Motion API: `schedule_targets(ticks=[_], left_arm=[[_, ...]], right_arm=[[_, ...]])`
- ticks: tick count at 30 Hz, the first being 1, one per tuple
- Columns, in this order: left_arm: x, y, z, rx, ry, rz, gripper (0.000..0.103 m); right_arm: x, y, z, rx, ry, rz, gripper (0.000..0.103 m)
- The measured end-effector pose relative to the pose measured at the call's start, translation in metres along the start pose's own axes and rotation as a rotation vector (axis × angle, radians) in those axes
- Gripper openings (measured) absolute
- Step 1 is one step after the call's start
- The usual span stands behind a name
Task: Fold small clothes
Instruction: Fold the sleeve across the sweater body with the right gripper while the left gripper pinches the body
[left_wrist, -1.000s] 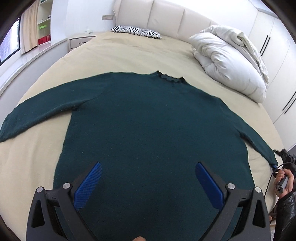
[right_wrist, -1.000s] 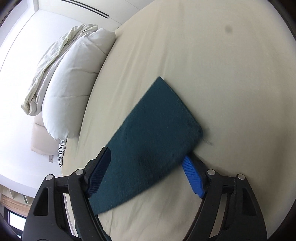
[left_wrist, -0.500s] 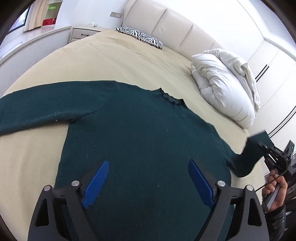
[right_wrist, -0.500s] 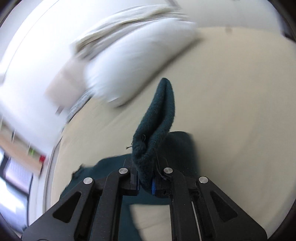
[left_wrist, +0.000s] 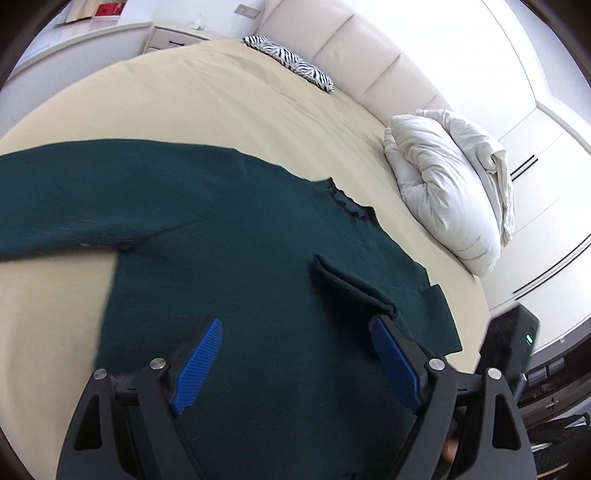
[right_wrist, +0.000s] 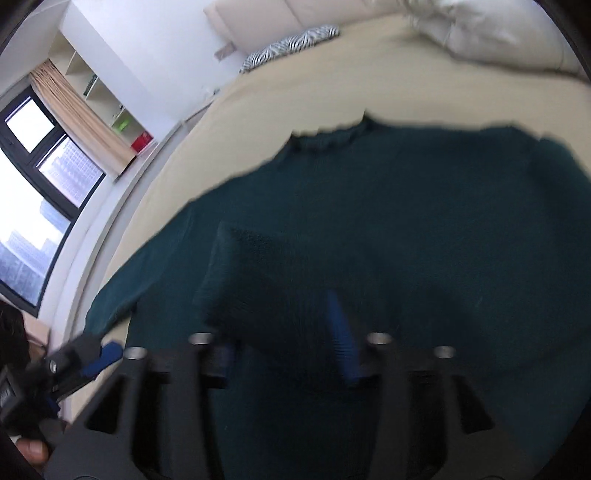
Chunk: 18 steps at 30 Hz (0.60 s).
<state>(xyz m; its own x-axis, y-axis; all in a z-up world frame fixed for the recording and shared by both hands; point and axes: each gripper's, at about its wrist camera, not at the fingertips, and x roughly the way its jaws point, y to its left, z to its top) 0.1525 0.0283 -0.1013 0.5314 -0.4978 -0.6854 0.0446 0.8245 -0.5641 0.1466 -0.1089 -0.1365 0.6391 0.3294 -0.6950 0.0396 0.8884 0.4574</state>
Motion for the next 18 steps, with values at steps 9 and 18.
schedule_targets(ticks=[9, 18], left_arm=[[0.08, -0.048, 0.006, 0.07, 0.142, 0.033, 0.082], [0.093, -0.053, 0.022, 0.095, 0.152, 0.081, 0.009]], right_arm=[[-0.089, -0.043, -0.047, 0.112, -0.111, 0.069, 0.072], [-0.127, -0.157, -0.059, 0.484, -0.175, 0.165, 0.073]])
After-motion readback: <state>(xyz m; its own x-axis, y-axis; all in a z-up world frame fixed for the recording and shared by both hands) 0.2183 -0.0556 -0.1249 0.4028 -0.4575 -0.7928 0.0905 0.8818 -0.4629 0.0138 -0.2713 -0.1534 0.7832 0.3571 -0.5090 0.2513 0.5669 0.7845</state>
